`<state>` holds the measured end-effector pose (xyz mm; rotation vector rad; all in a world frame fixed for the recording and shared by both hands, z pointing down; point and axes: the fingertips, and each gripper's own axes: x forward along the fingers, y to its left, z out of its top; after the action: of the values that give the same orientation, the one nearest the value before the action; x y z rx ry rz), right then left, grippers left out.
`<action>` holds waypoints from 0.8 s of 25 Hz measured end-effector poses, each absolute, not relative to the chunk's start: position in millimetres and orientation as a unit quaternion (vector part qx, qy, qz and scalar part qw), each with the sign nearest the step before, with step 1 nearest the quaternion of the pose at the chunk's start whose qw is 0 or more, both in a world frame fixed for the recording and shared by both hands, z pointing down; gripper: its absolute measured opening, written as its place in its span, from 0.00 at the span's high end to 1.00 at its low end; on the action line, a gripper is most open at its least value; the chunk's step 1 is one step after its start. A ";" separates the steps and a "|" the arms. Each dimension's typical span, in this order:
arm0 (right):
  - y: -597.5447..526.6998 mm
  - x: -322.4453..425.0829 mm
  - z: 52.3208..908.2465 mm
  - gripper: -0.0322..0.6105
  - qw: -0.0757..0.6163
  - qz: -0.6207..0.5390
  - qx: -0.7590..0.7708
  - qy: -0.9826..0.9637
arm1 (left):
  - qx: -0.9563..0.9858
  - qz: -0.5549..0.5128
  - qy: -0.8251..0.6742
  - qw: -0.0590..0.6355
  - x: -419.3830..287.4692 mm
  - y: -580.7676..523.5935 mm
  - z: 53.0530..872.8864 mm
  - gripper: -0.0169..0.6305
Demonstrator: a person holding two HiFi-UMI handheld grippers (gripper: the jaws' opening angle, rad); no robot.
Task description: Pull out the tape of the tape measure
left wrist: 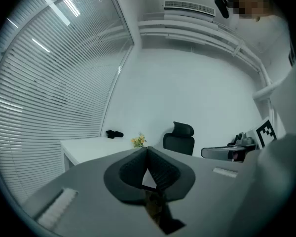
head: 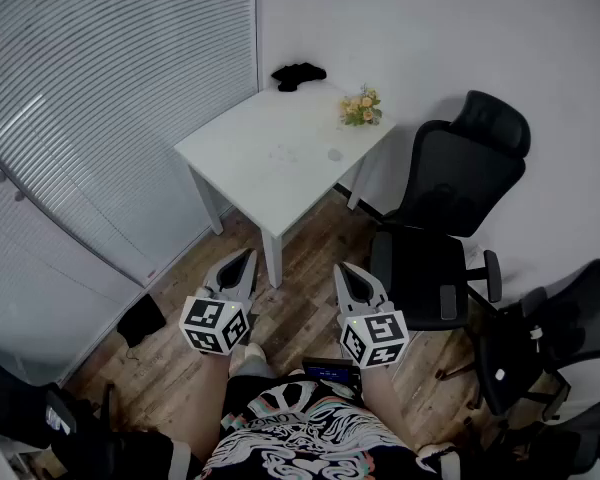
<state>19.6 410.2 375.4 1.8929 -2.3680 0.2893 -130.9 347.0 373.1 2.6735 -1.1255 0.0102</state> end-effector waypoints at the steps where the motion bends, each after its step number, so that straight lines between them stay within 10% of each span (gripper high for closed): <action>1: 409.4 18.7 375.7 0.95 0.049 0.096 0.620 -0.777 | 0.915 0.005 -0.384 0.121 -131.0 346.6 373.6 0.97; 15: 398.1 27.8 373.3 0.94 0.033 0.099 0.614 -0.782 | 0.916 -0.005 -0.372 0.151 -120.7 329.6 379.3 0.84; 20: 399.0 34.6 376.8 0.80 0.024 0.110 0.603 -0.789 | 0.913 -0.003 -0.377 0.157 -115.2 326.8 383.5 0.83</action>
<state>34.6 399.0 376.8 1.8666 -2.4422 0.3418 -115.2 326.8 383.5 2.6127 -1.0777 -0.0090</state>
